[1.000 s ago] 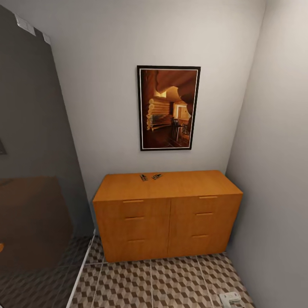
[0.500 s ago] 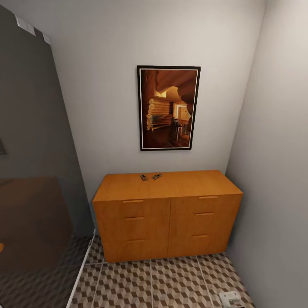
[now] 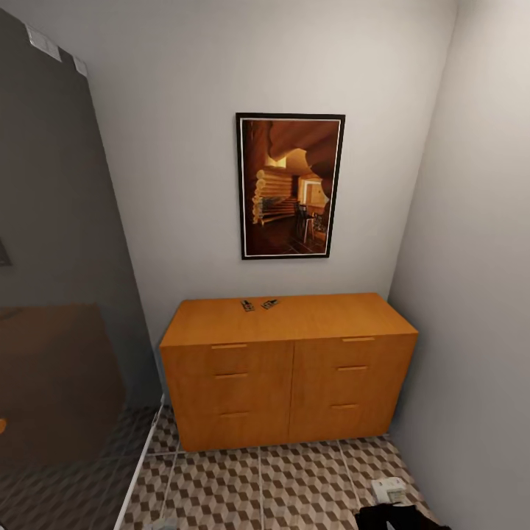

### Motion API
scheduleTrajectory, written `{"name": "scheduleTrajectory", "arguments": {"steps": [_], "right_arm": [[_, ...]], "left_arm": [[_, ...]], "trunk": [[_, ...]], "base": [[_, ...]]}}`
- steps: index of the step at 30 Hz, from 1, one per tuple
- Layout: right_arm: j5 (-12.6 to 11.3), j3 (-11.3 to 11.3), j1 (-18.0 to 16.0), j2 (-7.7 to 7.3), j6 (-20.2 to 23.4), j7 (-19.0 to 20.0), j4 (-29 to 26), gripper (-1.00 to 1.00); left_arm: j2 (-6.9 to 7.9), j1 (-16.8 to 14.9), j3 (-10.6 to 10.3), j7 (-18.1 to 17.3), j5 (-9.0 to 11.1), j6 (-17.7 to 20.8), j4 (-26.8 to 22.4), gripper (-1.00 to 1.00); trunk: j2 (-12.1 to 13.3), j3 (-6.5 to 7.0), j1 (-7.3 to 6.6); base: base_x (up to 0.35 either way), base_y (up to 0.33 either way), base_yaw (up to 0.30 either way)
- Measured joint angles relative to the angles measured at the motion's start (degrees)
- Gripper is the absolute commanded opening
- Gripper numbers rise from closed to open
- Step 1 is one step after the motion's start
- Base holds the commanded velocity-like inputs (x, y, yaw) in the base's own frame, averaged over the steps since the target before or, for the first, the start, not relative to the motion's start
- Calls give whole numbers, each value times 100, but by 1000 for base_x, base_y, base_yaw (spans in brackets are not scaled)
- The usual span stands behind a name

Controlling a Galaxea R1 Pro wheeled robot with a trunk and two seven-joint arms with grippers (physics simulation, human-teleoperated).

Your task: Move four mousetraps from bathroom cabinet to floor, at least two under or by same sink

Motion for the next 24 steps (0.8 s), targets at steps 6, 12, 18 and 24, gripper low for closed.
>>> {"name": "scheduleTrajectory", "arguments": {"steps": [6, 12, 18, 24], "right_arm": [[-1, -1, -32, 216, 561, 4, -499, 100], [-17, 4, -308, 567, 1545, 8, -1430, 100], [-30, 3, -1049, 694, 2354, 30, -1644, 100], [-36, 2, -1505, 804, 2727, 21, -1666, 100]], "left_arm": [[-1, -21, -6, 256, -45, 855, -760, 100], [-17, -51, 4, 704, -66, 1740, -1686, 100], [-99, -663, 3, 775, -61, 2378, -2086, 100], [-200, -1115, 3, 780, -62, 2646, -2150, 100]], "trunk": [[0, 0, 0], [0, 1, 0], [1, 2, 0], [1, 1, 0]], "base": [[0, 0, 0], [0, 0, 0], [0, 0, 0], [0, 0, 0]]}}
